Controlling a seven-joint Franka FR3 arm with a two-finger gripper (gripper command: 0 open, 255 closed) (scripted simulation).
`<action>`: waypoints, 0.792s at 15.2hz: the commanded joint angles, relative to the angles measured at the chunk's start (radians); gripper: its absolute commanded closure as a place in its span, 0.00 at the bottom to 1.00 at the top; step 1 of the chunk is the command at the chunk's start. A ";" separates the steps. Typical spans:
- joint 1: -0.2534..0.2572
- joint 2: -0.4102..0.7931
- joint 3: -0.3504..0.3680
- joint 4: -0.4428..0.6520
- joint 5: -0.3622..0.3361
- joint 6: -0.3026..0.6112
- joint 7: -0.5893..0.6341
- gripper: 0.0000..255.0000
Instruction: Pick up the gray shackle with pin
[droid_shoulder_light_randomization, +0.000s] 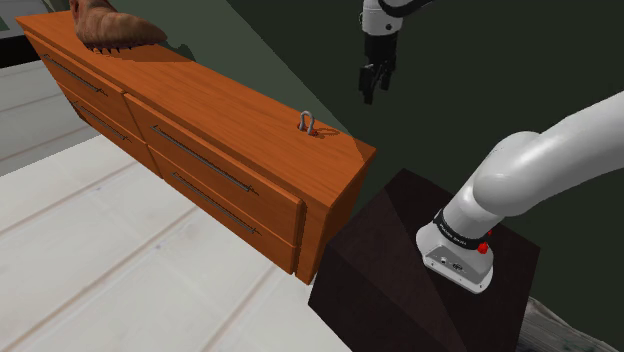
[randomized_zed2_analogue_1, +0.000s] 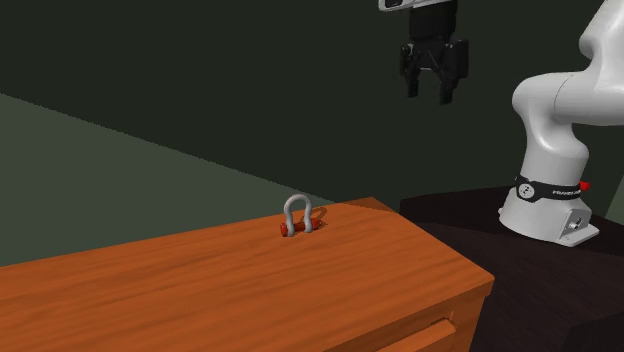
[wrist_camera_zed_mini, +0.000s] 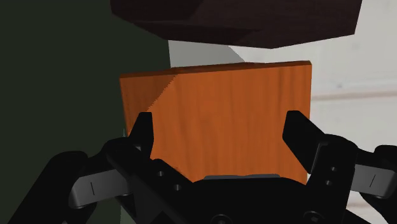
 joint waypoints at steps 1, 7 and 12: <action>-0.005 0.086 -0.009 0.037 -0.003 0.050 -0.011 0.00; -0.014 0.321 -0.026 0.169 0.000 0.151 -0.039 0.00; -0.020 0.519 -0.033 0.315 0.009 0.201 -0.064 0.00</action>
